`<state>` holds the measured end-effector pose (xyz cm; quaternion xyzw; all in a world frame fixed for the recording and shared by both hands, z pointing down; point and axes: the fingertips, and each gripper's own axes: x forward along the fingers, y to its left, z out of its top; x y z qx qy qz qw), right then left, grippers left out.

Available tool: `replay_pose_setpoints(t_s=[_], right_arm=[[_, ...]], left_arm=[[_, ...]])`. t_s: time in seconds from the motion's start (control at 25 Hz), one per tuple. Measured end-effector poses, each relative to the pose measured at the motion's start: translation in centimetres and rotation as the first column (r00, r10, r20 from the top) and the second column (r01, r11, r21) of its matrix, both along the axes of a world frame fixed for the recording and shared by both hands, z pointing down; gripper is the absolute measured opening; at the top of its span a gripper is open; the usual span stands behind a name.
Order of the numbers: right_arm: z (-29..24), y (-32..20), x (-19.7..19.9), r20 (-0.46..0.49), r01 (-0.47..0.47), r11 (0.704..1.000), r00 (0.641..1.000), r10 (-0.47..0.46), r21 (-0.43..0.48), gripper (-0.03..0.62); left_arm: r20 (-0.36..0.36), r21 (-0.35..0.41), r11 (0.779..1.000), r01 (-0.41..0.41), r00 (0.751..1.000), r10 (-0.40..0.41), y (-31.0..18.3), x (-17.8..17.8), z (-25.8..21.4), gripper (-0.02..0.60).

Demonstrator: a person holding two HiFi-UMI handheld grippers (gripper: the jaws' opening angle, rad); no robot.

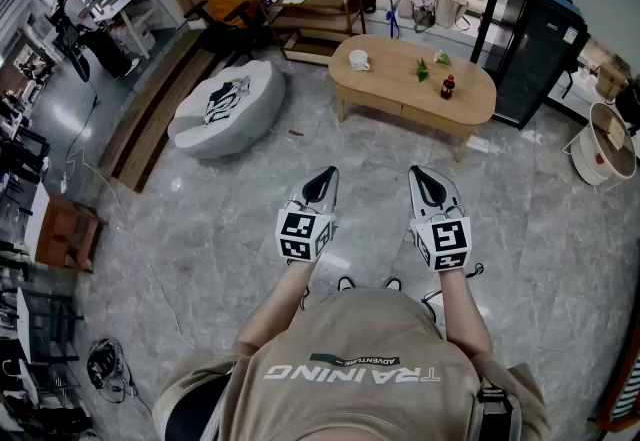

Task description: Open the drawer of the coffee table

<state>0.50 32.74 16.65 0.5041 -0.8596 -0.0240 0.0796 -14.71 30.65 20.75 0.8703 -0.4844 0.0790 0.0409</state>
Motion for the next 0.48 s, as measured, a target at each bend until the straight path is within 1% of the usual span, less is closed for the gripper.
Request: replay_pose_setpoints(t_s=[0.28, 0.48], right_arm=[[0.1, -0.8, 1.8, 0.01, -0.031, 1.0, 0.999, 0.031, -0.002, 0.005], [0.3, -1.0, 2.5, 0.013, -0.023, 1.0, 1.0, 0.023, -0.007, 0.005]], left_arm=[[0.011, 0.003, 1.0, -0.004, 1.0, 0.004, -0.6, 0.7, 0.0, 0.006], [0.005, -0.008, 1.0, 0.0, 1.0, 0.0, -1.1, 1.5, 0.5, 0.006]])
